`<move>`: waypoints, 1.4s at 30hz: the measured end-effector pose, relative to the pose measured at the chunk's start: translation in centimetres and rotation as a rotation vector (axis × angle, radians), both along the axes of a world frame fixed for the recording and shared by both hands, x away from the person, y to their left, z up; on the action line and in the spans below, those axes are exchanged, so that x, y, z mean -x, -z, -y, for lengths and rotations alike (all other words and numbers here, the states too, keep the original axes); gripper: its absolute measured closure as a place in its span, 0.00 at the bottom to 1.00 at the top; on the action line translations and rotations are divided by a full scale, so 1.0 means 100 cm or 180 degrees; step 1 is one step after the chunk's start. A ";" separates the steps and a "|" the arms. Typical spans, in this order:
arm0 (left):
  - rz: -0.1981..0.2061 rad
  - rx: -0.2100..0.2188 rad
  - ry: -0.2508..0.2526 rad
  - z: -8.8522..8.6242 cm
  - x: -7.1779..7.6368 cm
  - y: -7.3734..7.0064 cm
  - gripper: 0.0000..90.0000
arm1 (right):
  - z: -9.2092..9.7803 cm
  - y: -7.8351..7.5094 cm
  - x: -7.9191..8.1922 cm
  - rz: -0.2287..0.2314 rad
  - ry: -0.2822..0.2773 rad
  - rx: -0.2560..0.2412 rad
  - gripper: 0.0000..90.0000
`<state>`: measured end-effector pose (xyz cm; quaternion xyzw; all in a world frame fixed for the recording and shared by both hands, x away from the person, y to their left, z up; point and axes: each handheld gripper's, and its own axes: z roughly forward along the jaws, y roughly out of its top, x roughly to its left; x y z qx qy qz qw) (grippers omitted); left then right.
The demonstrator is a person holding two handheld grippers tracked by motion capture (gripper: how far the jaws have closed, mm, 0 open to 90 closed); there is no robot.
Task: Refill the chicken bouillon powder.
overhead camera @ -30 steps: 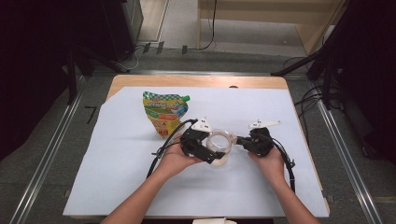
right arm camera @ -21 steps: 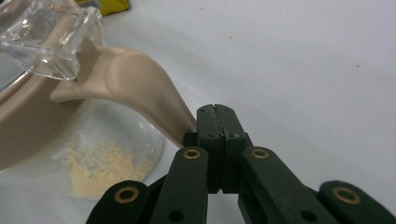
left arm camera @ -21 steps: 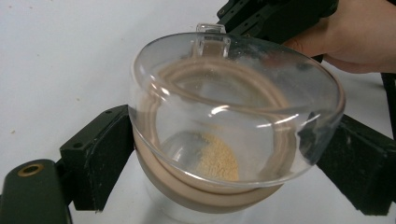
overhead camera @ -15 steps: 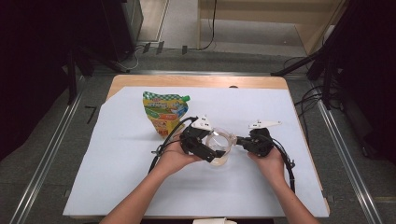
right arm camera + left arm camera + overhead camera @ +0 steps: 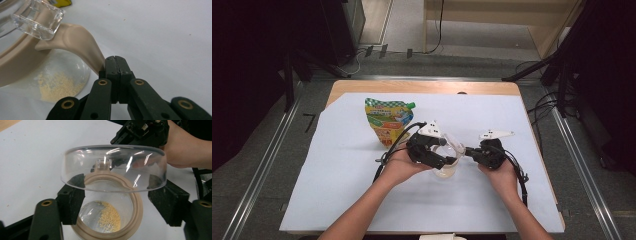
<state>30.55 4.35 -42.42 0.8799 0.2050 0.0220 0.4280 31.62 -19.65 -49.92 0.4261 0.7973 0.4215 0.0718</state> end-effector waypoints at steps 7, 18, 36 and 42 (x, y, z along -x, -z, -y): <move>-0.0253 0.0038 0.0121 0.003 -0.002 -0.002 0.67 | -0.001 -0.001 0.003 0.0033 -0.0007 0.0032 1.00; -0.0255 0.0046 0.0270 0.012 -0.005 -0.009 0.87 | 0.001 -0.002 0.005 0.0029 -0.0007 0.0024 1.00; -0.0482 0.0045 0.0265 0.028 -0.024 -0.009 0.90 | 0.001 0.000 0.008 0.0015 0.0014 0.0016 1.00; -0.0494 0.0096 0.0257 0.029 -0.029 -0.008 0.89 | 0.001 0.000 0.010 0.0013 0.0040 0.0018 1.00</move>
